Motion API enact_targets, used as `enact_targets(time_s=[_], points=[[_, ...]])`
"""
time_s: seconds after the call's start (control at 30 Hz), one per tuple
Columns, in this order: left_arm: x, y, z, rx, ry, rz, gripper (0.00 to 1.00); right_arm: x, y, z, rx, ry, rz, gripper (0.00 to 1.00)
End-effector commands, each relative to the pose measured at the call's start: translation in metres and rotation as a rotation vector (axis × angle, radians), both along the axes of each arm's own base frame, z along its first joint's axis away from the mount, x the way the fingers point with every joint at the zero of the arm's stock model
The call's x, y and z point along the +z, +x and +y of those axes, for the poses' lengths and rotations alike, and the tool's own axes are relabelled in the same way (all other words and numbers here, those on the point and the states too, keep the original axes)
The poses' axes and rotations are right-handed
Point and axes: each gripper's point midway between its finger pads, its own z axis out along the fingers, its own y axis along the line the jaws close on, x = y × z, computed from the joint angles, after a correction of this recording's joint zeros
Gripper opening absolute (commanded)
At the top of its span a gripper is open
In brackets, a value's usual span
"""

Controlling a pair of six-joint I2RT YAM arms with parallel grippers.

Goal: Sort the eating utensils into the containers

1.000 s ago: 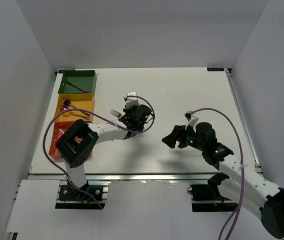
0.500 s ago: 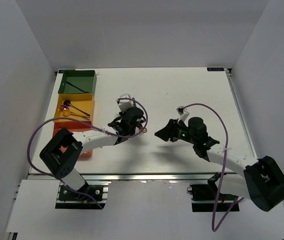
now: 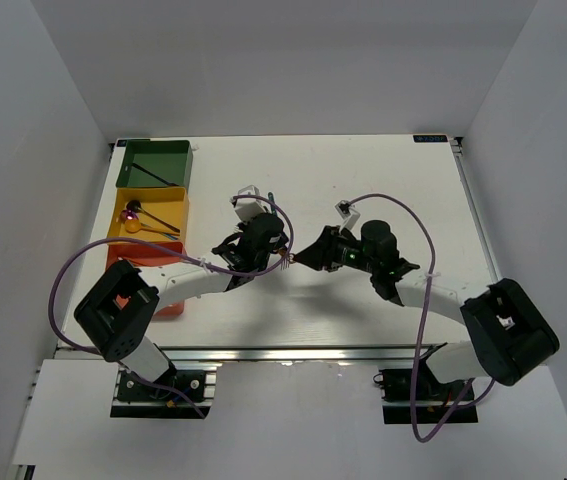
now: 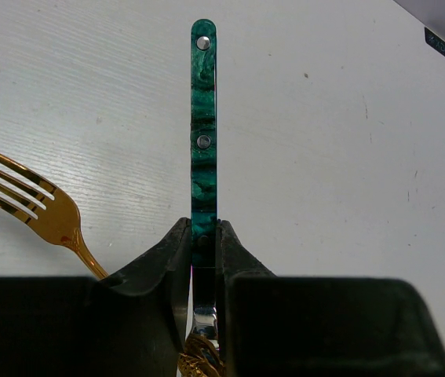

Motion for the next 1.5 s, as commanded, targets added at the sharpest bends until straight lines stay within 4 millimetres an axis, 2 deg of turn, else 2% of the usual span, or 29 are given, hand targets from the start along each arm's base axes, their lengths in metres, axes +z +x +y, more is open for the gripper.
enact_targets(time_s=[0.0,0.2,0.47,0.57,0.6,0.73,0.9,0.97,1.1,1.2,1.3,1.4,1.47], points=[[0.026,0.001,-0.006,-0.007,-0.066,-0.051,0.00,0.017,0.010,0.016,0.022,0.033,-0.037,0.45],[0.028,0.003,-0.005,0.005,-0.051,-0.053,0.00,0.005,0.012,0.026,0.020,0.009,0.011,0.30],[0.027,0.004,-0.003,0.014,-0.045,-0.051,0.00,0.003,0.015,0.031,0.006,-0.011,0.014,0.26],[0.026,0.004,-0.004,0.011,-0.047,-0.050,0.00,0.001,0.019,0.033,0.000,-0.017,0.017,0.11],[0.026,0.004,-0.004,0.012,-0.049,-0.050,0.00,0.000,0.020,0.034,-0.001,-0.018,0.016,0.00],[0.023,0.005,0.002,0.036,-0.014,-0.044,0.00,0.001,0.019,0.033,-0.007,-0.023,0.027,0.00],[0.021,0.010,0.015,0.086,0.070,-0.054,0.00,-0.004,0.018,0.016,-0.077,-0.098,0.040,0.00],[0.021,0.012,0.023,0.111,0.116,-0.064,0.00,0.002,0.017,0.009,-0.102,-0.113,0.032,0.00],[0.019,0.015,0.037,0.167,0.180,-0.074,0.00,-0.007,0.011,-0.005,-0.135,-0.191,0.082,0.00],[0.026,0.019,0.042,0.200,0.200,-0.092,0.00,-0.028,-0.004,-0.013,-0.116,-0.257,0.157,0.00],[0.036,0.024,0.043,0.227,0.204,-0.116,0.00,-0.043,-0.022,-0.013,-0.070,-0.282,0.202,0.00],[0.038,0.028,0.045,0.244,0.233,-0.124,0.00,-0.049,-0.034,-0.016,-0.072,-0.289,0.194,0.00],[0.042,0.033,0.043,0.247,0.236,-0.128,0.00,-0.042,-0.035,-0.019,-0.087,-0.269,0.166,0.00]])
